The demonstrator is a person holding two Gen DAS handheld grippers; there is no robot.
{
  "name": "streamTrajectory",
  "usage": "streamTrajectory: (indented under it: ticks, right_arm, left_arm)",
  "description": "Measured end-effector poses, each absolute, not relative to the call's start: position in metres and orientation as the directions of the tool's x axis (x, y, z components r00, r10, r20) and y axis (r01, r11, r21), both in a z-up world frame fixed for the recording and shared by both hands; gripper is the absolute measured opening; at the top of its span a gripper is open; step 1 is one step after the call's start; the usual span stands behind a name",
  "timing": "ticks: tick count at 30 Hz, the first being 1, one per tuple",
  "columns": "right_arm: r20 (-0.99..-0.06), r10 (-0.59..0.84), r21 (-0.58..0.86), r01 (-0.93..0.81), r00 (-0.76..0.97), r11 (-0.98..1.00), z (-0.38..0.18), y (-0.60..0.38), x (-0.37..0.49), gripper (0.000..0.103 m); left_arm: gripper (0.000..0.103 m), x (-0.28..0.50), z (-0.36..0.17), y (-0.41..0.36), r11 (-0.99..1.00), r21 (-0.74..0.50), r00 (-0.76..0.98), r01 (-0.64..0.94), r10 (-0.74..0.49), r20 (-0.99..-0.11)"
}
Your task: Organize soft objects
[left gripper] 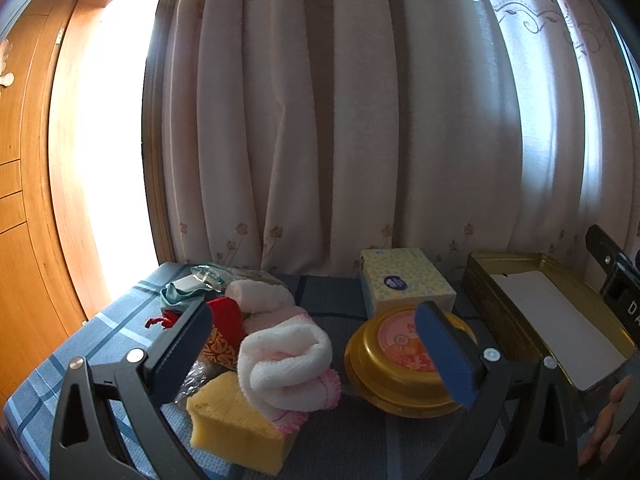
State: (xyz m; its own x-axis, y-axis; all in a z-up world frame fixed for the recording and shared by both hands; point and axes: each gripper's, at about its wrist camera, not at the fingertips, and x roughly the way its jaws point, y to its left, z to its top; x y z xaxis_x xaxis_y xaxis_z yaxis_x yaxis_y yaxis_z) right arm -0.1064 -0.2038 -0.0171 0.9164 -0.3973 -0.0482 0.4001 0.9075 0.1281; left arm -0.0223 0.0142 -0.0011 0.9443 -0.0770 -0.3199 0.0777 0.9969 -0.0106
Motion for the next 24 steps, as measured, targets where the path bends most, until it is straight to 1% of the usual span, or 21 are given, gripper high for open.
streamTrajectory:
  ticks: [11,15,20,22,24]
  right_arm:
    - [-0.044,-0.384,0.123,0.386,0.922,0.914,-0.016,-0.202,-0.108,0.102]
    - [-0.046,-0.374,0.111,0.377,0.926,0.920,-0.016,-0.199,-0.106,0.102]
    - [-0.078,-0.315,0.111,0.322,0.946,0.940,-0.017,-0.195,-0.101,0.102]
    - [-0.095,-0.291,0.117,0.301,0.952,0.947,-0.018,-0.192,-0.099,0.102]
    - [-0.129,-0.238,0.152,0.256,0.963,0.955,-0.020,-0.187,-0.100,0.102]
  left_arm:
    - [0.102,-0.025,-0.002,0.016,0.997,-0.013,0.945,0.079,-0.079,-0.319]
    - [0.102,-0.027,-0.003,0.020,0.996,-0.025,0.939,0.081,-0.085,-0.332]
    - [0.102,-0.035,-0.005,0.042,0.995,-0.043,0.928,0.090,-0.100,-0.358]
    - [0.102,-0.040,-0.005,0.057,0.997,-0.042,0.931,0.063,-0.074,-0.359]
    - [0.102,-0.044,-0.006,0.075,0.998,-0.037,0.932,0.044,-0.054,-0.358]
